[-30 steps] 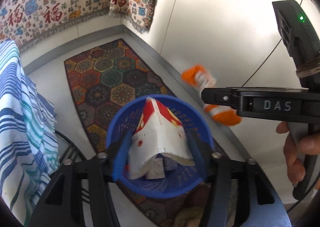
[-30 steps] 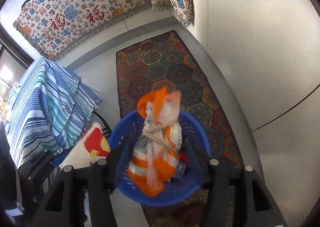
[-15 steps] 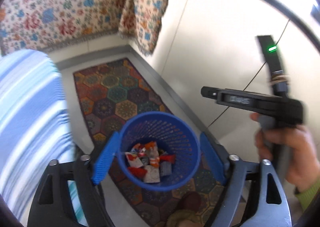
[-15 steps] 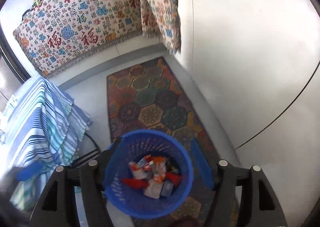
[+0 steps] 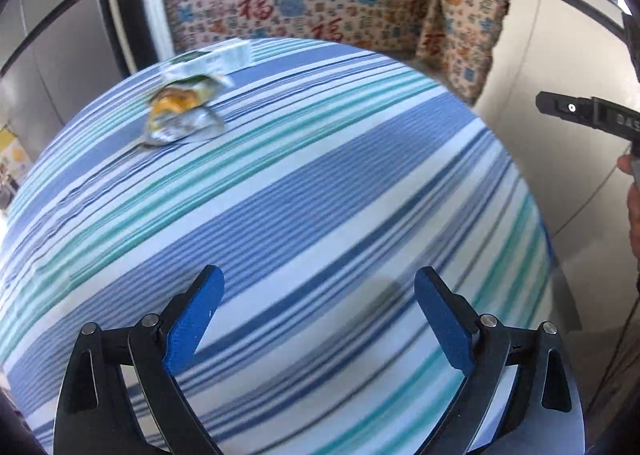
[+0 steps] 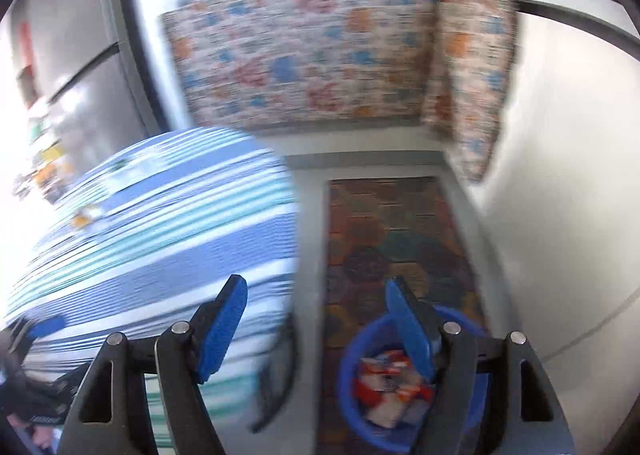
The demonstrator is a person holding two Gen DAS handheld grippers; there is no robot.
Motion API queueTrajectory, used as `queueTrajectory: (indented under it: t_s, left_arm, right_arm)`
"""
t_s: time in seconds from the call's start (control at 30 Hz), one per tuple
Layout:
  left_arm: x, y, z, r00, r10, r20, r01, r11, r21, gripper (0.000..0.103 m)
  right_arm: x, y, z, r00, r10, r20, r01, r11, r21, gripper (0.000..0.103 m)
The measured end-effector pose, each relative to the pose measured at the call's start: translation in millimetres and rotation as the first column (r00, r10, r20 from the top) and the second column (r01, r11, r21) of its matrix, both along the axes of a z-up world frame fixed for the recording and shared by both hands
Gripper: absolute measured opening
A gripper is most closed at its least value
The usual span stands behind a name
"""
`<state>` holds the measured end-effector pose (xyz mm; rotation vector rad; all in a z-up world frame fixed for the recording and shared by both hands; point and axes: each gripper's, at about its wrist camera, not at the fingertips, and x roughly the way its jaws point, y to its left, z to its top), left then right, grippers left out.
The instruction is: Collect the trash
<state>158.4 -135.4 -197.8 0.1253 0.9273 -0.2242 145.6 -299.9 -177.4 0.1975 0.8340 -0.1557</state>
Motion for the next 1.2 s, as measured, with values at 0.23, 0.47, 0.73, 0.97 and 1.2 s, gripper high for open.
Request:
queueTrajectory:
  t_s: [0.23,0.47,0.73,0.97,1.2]
  left_arm:
    - [26.3,55.8,-5.6,0.997,0.075,-0.011,-0.075,0.997,0.009,0.098]
    - [41.7,79.3,-12.0,0.996,0.084,-0.023,-0.084,0.996,-0.001,0.103]
    - [89.1,77.8,-6.3,0.997,0.080,0.007,-0.080,0.997,0.012,0.102]
    - [143.4,54.5,-2.1,0.999,0.037,0.035,-0.038,0.999,0.029,0.101]
    - [129.8,65.9,1.8,0.998,0.021,0.059,-0.021,1.000,0.007,0.050]
  right_arm:
    - [47.3,97.4,-39.6,0.965,0.215,-0.150,-0.224,0.973,-0.049,0.074]
    - [71.9,103.4,-50.2,0.966,0.201,-0.162,-0.216,0.974,-0.076,0.077]
    - [79.8,115.9,-55.5,0.977,0.177,-0.116,-0.188,0.978,-0.096,0.082]
    - [81.1,116.5,-56.1,0.979,0.177,-0.100,-0.186,0.977,-0.100,0.082]
    - [81.8,115.6,-56.4,0.978,0.184,-0.098,-0.194,0.976,-0.097,0.082]
